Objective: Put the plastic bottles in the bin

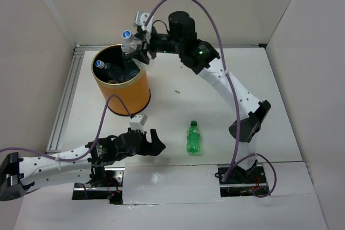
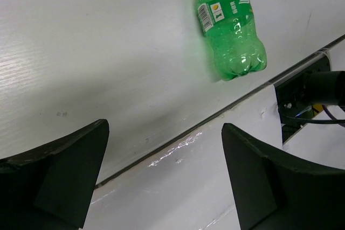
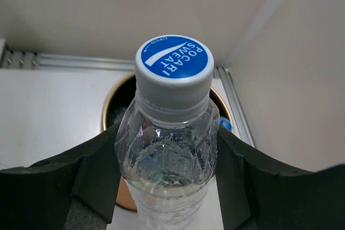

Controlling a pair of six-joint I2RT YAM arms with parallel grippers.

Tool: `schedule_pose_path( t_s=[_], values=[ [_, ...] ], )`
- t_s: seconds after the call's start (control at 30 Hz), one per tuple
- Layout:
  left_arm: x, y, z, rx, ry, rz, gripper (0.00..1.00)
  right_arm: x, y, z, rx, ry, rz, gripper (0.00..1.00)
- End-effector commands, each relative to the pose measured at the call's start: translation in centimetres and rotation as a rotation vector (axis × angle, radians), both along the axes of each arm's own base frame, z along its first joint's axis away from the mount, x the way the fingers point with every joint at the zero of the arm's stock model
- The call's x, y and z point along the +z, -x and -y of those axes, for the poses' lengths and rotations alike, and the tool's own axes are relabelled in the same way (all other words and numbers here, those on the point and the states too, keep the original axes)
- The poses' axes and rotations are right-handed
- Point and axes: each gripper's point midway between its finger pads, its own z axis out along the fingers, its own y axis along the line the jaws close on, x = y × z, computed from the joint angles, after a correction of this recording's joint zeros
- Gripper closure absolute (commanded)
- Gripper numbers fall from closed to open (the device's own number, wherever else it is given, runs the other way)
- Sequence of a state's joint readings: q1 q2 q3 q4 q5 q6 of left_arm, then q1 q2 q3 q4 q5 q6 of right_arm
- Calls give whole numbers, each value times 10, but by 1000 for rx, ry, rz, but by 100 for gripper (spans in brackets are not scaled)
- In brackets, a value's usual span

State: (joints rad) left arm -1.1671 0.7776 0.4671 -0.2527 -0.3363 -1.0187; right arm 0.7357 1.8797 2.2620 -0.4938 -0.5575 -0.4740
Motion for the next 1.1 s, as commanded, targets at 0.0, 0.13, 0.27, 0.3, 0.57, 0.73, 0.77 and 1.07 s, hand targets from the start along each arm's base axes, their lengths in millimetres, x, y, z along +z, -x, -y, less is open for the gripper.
schedule_pose_path(
  t_s=[0.0, 0.13, 0.27, 0.3, 0.57, 0.73, 0.77, 1.07],
  values=[
    [16, -4, 12, -7, 70, 38, 2, 52, 25, -36, 104, -198, 53, 100],
    [16, -5, 14, -16, 62, 50, 2, 38, 27, -57, 119, -205, 15, 100],
    [20, -10, 20, -39, 55, 85, 0, 2, 9, -69, 113, -187, -105, 86],
    [27, -12, 25, -44, 69, 101, 0, -6, 5, -73, 112, -181, -112, 74],
    [58, -36, 74, -111, 46, 213, 0, -26, -54, -56, 15, -203, -175, 17],
    [69, -47, 107, -153, 35, 242, 0, -13, -67, -27, -36, -206, -185, 1],
    [60, -48, 113, -165, 13, 225, 0, -5, -67, -18, -48, -208, -182, 1],
    [36, -84, 154, -136, -166, 144, 0, -68, -159, 250, -633, -110, -464, 57]
  ],
)
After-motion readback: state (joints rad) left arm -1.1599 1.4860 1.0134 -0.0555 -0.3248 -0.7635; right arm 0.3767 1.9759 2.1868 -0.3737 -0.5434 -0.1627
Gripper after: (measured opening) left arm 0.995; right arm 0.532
